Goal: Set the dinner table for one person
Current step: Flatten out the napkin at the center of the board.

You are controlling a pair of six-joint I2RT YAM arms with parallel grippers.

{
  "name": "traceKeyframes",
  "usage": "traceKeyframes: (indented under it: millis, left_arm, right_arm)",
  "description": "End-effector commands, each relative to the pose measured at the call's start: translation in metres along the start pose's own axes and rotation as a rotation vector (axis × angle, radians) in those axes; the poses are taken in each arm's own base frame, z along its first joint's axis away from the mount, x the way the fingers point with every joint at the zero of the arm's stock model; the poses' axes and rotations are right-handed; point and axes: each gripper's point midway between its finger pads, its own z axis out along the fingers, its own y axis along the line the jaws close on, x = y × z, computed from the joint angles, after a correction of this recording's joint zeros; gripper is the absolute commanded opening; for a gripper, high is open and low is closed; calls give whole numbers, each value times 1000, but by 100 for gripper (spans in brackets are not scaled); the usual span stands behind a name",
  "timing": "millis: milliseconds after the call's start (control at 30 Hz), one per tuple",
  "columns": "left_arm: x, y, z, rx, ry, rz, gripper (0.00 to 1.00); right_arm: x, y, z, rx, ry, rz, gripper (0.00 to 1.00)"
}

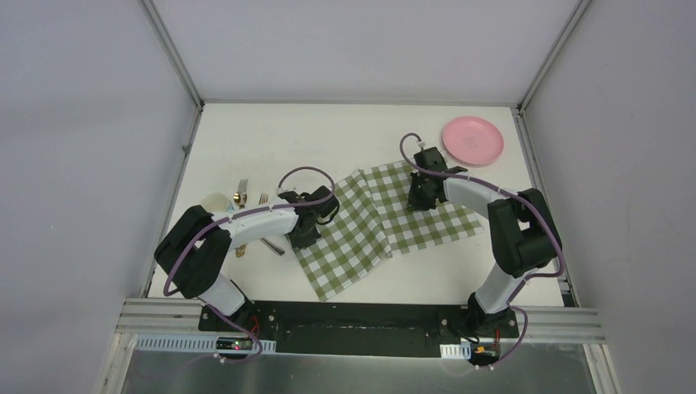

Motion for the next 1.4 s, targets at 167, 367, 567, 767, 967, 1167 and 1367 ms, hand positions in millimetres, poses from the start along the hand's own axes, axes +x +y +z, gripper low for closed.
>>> traceKeyframes:
  millis: [167, 367, 567, 767, 967, 1167, 1367]
  left_arm:
    - [-18, 29, 1, -94, -32, 4, 0]
    - [-34, 24, 6, -117, -45, 13, 0]
    - [-51, 16, 12, -132, -58, 23, 0]
    - [-65, 7, 10, -114, -69, 39, 0]
    - [-73, -35, -26, 190, -62, 83, 0]
    - [-66, -47, -56, 385, -53, 81, 0]
    - [-55, -51, -56, 420, -11, 94, 0]
  right_arm:
    - [2, -25, -8, 67, -10, 18, 0]
    - [1, -28, -9, 67, -12, 27, 0]
    - [3, -30, -8, 71, -7, 31, 0]
    - [3, -31, -8, 68, -6, 35, 0]
    - [4, -29, -5, 61, 4, 35, 0]
    - [6, -32, -1, 73, 12, 39, 0]
    - [10, -54, 5, 125, 30, 95, 0]
